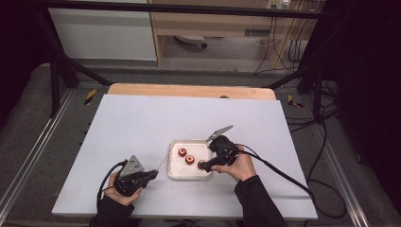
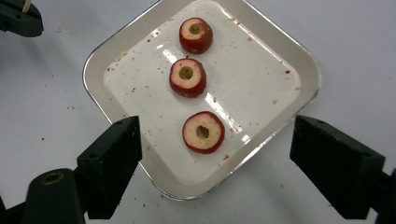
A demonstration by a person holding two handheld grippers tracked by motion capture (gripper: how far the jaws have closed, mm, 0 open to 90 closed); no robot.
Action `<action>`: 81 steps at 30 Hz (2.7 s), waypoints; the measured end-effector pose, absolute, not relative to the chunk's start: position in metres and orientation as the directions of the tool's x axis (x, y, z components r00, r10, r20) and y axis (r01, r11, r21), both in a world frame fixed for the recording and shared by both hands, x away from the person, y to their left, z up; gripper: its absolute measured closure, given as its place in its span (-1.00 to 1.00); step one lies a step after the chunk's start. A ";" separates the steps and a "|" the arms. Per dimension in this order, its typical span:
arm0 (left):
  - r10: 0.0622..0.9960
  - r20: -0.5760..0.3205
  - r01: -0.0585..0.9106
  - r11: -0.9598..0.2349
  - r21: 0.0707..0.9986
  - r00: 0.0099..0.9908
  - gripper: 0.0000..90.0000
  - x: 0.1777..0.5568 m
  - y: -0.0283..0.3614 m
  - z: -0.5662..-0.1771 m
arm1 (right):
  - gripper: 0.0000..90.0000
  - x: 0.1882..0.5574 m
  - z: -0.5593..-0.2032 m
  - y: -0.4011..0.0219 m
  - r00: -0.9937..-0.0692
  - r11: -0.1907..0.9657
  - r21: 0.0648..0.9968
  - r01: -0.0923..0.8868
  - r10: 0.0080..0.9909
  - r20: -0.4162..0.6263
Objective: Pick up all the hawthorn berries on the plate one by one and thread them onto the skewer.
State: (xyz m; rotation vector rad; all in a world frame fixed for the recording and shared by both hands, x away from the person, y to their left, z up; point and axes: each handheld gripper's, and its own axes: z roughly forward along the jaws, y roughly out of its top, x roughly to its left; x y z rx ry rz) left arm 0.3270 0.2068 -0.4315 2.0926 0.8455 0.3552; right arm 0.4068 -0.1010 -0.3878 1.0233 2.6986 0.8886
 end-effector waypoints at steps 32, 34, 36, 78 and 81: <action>0.674 -0.066 0.461 -0.426 0.778 0.735 0.97 0.329 0.207 -0.434 | 0.32 0.443 -0.415 -0.070 -0.731 0.672 0.293 0.681 0.646 0.217; 0.674 -0.066 0.461 -0.426 0.779 0.735 0.97 0.329 0.207 -0.434 | 0.33 0.444 -0.416 -0.070 -0.732 0.673 0.291 0.680 0.645 0.217; 0.675 -0.064 0.460 -0.426 0.779 0.735 0.97 0.329 0.207 -0.434 | 0.33 0.444 -0.416 -0.070 -0.727 0.669 0.286 0.686 0.651 0.219; 0.699 -0.088 0.463 -0.368 0.807 0.710 0.97 0.323 0.202 -0.434 | 0.35 0.397 -0.402 -0.105 -0.573 -0.143 0.787 0.600 0.610 0.547; 0.701 -0.093 0.464 -0.362 0.808 0.708 0.97 0.323 0.202 -0.433 | 0.35 0.396 -0.404 -0.103 -0.566 -0.191 0.797 0.573 0.611 0.553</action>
